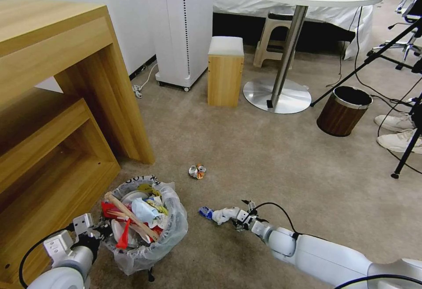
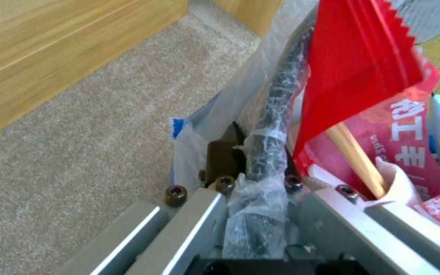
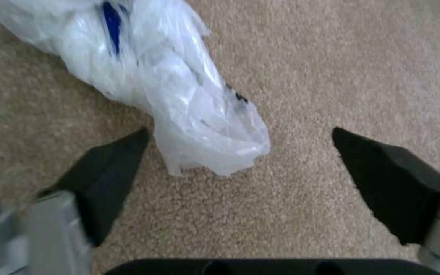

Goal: Pick up the trash bin and place the garbage on the floor into it.

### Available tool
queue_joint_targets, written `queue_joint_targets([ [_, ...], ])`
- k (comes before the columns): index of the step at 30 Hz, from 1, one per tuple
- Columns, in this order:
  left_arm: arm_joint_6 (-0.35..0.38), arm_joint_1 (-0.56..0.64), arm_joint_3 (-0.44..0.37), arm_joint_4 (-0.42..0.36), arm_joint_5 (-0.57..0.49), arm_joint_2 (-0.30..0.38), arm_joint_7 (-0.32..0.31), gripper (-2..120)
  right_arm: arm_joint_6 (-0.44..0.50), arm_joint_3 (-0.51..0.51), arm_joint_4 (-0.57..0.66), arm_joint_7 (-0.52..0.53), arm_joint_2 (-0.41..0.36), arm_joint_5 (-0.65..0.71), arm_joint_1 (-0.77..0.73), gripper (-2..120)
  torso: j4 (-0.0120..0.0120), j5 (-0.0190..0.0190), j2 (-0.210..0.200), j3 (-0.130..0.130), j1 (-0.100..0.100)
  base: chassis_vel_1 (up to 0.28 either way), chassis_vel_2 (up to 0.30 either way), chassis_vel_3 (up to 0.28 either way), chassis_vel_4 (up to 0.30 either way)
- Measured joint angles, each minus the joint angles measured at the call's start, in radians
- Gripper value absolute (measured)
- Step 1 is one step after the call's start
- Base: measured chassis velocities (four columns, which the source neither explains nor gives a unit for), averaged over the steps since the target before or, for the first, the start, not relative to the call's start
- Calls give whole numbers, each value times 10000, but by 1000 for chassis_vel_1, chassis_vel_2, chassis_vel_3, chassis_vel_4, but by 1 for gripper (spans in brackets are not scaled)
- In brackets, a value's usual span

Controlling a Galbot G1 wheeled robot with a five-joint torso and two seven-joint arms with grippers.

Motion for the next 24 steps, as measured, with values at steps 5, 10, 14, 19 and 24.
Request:
queue_joint_targets([
  [5,-20,22,12,29,15,-47,18,0,298,-5,-406,0,236,-201,-7,69,0,0,0,0,0,0,0,0,0],
  [10,-30,-10,45,34,38,-84,32,0,536,-33,-378,-24,274,-337,-8,54,0,0,0,0,0,0,0,0,0],
  [14,-90,-72,89,48,90,-144,41,0,607,-58,-201,-70,267,-482,-4,41,0,0,0,0,0,0,0,0,0],
  [19,-171,11,95,1,200,-233,127,1,646,-192,-254,-101,358,-656,-21,19,0,0,0,0,0,0,0,0,0],
  [24,-183,59,56,-109,202,-243,143,0,692,-260,-269,-105,424,-689,-66,4,0,2,0,0,0,0,0,0,0],
])
